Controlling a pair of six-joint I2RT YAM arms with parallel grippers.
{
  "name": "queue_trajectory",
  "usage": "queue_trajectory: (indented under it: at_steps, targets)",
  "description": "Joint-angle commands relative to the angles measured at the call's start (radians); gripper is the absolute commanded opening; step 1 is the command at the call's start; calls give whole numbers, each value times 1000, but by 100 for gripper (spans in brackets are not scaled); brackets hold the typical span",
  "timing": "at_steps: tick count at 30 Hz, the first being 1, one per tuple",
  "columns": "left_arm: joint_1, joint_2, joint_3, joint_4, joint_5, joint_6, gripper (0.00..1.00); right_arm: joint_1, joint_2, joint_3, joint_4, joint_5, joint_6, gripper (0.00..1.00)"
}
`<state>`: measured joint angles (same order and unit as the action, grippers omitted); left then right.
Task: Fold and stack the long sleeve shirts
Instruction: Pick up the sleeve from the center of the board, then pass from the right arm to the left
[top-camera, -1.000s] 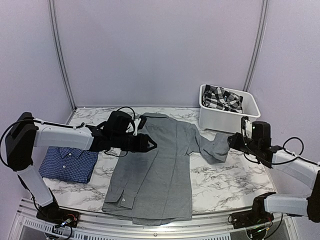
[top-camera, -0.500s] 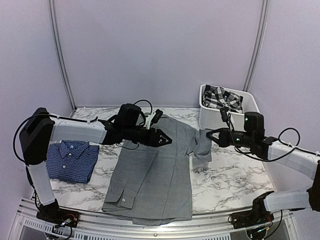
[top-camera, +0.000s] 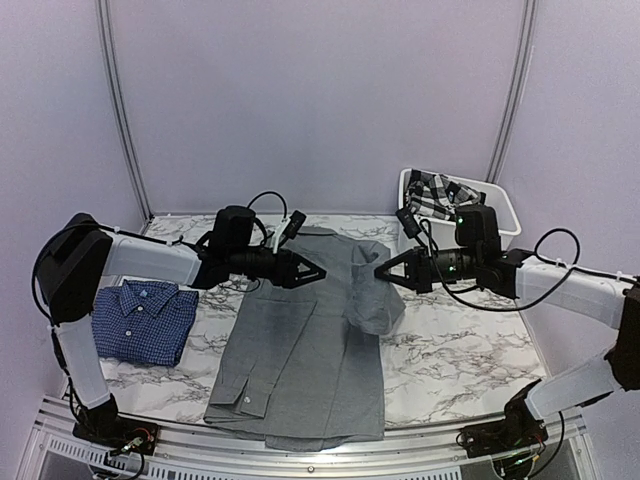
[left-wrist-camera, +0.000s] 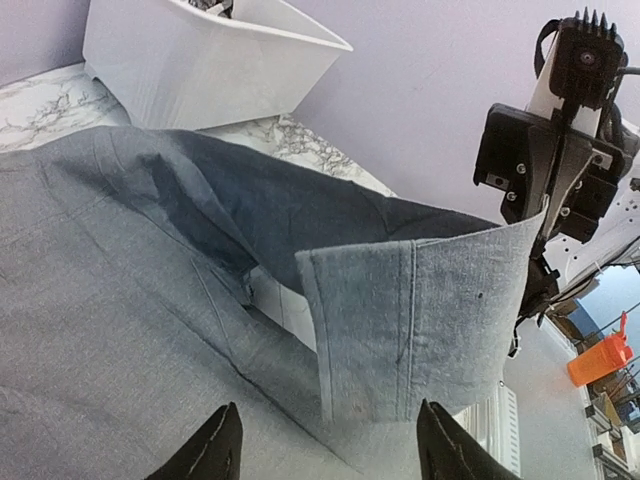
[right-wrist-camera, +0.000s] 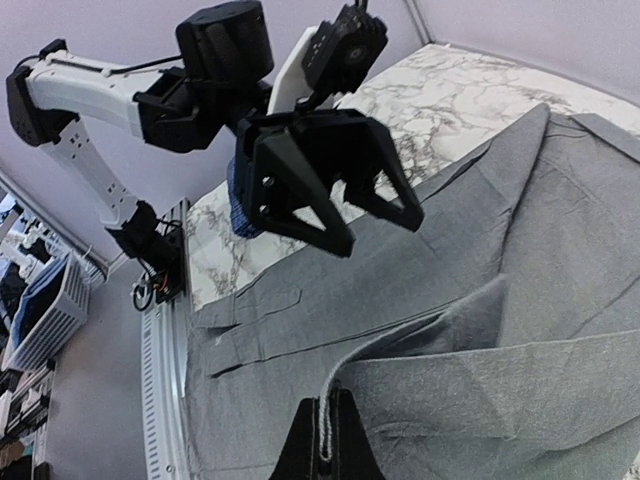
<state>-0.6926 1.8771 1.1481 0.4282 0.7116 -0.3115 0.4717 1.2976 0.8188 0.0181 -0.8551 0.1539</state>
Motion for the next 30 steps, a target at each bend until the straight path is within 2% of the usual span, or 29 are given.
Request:
queue_trajectory:
  at_steps: [1,4,8,13,30]
  targets:
    - [5,-2,-55,254,142,-39,63,25,-7,75,-77,-87,-52,0]
    - [-16,0,-63,287,170,22,68,47,3,105,-146,-100,-88,0]
    - [-16,9,-46,291,147,110,68,71,18,142,-240,-79,-144,0]
    - [-16,50,4,295,183,188,69,82,23,166,-282,-77,-165,0]
    - [-31,144,88,299,222,257,70,90,58,225,-386,-55,-247,0]
